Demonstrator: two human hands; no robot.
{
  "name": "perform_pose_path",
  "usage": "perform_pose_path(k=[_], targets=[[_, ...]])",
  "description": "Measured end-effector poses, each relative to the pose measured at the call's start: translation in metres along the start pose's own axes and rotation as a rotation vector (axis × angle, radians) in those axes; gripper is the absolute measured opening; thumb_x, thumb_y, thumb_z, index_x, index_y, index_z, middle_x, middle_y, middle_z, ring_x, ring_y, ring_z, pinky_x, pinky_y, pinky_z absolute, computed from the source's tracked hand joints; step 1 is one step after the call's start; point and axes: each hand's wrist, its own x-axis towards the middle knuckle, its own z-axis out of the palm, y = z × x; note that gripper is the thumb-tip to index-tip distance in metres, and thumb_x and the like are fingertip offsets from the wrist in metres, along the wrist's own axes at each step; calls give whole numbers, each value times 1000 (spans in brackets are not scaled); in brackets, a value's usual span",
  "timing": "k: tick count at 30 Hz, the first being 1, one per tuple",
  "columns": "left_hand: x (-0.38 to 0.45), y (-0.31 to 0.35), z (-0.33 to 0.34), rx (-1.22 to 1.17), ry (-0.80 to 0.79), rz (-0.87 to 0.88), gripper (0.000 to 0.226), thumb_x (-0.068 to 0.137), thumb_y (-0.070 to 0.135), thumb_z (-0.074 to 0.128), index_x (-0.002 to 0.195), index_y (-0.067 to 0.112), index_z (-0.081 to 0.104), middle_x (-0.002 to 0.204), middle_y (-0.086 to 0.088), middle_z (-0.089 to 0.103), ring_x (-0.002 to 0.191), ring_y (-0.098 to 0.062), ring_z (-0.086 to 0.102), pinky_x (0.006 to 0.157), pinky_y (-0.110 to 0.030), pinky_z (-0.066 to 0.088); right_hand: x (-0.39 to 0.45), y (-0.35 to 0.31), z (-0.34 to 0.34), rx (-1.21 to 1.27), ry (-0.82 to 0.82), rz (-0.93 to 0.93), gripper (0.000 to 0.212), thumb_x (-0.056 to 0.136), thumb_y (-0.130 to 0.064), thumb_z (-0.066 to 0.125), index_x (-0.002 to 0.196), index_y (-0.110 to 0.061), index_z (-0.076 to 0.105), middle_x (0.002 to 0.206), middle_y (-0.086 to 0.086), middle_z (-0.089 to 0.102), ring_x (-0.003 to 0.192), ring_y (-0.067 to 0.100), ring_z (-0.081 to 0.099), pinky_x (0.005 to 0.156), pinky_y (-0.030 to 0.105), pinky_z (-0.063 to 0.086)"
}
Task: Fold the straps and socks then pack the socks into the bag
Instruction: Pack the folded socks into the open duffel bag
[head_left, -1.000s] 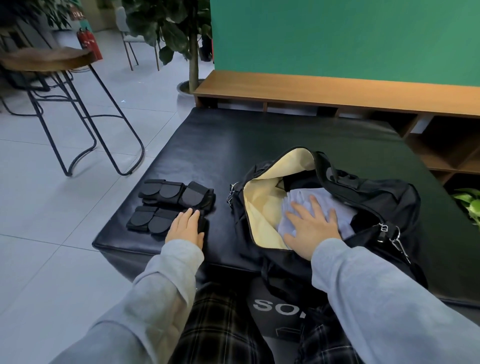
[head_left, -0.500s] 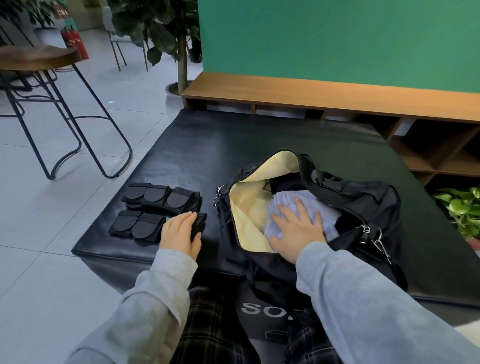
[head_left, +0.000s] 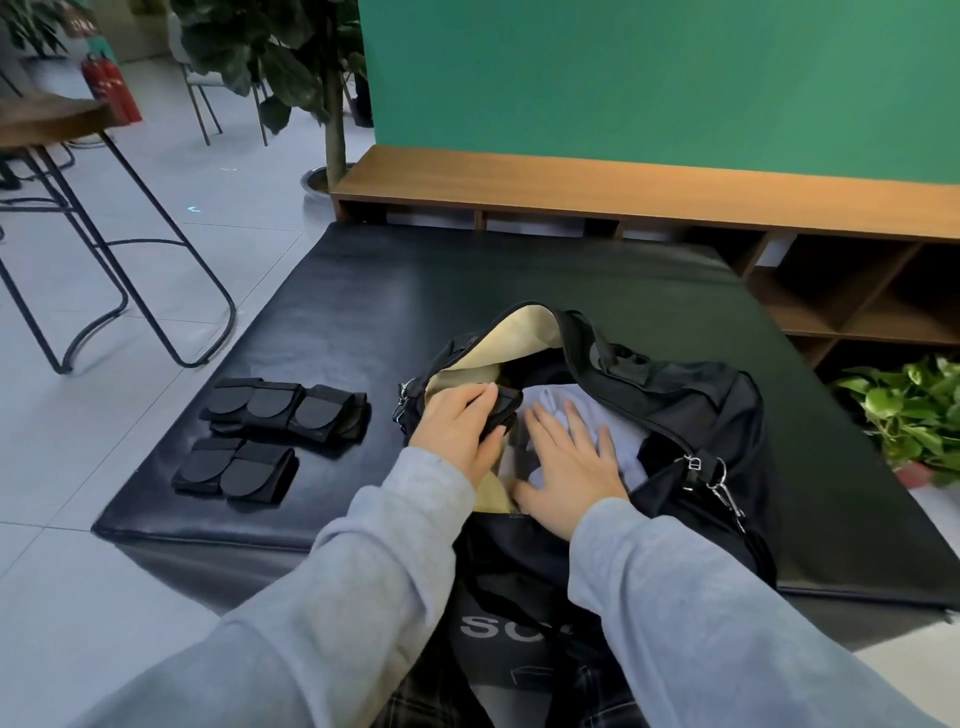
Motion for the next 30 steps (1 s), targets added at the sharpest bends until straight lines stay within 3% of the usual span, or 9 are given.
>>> perform_pose_path(k=[2, 5, 12, 15, 19, 26, 28, 30], targets=[[10, 6, 8, 30, -40, -94, 46, 87, 25, 52, 122, -4, 57, 117, -18, 60, 109, -34, 53, 95, -32, 39, -1, 1, -1, 32, 9, -6, 81, 86, -42, 42, 149, -31, -8, 156, -16, -16, 142, 12, -21, 114, 45, -10], [23, 7, 25, 142, -191, -205, 51, 97, 28, 43, 144, 10, 30, 143, -5, 36, 131, -25, 30, 104, -20, 16, -3, 3, -1, 47, 15, -21, 83, 86, -41, 43, 149, -32, -11, 155, -16, -19, 141, 11, -22, 114, 44, -13], [14, 3, 47, 232, -441, -322, 59, 99, 32, 37, 149, 14, 10, 154, -5, 16, 137, -25, 23, 110, -26, 16, -1, 5, 2, 28, 34, -39, 77, 90, -46, 39, 149, -32, -8, 155, -16, -16, 141, 10, -22, 114, 44, -13], [12, 1, 46, 224, -547, -276, 64, 98, 26, 37, 149, 11, 1, 157, -5, 0, 143, -21, 7, 114, -26, 6, 0, 5, 2, 28, 37, -45, 75, 91, -47, 38, 149, -32, -6, 156, -17, -14, 141, 10, -22, 115, 44, -14], [16, -13, 41, 239, -637, -220, 68, 98, 20, 40, 148, 10, -3, 157, -5, -8, 144, -18, 2, 114, -24, 6, 1, 6, 1, 17, 24, -54, 73, 90, -45, 39, 150, -33, -2, 156, -17, -13, 141, 11, -22, 115, 45, -14], [26, -18, 49, 347, -605, -206, 60, 100, 16, 35, 149, 11, 1, 157, -7, -5, 144, -25, 6, 115, -27, 7, 0, 6, 0, 17, 14, -70, 69, 91, -44, 39, 150, -34, 4, 156, -17, -10, 142, 12, -21, 114, 46, -14], [26, -23, 48, 368, -513, -144, 60, 94, 14, 51, 146, 4, 21, 153, -17, 18, 138, -25, 29, 112, -23, 18, -1, 6, -1, 20, 8, -69, 69, 90, -42, 39, 150, -34, 5, 156, -17, -10, 142, 12, -21, 114, 46, -14], [29, -24, 44, 384, -464, -90, 61, 63, 9, 83, 117, -6, 58, 120, -27, 58, 102, -24, 64, 84, -18, 47, 0, 6, -1, 20, 2, -68, 68, 90, -40, 39, 150, -34, 5, 157, -16, -10, 142, 12, -21, 114, 46, -14]])
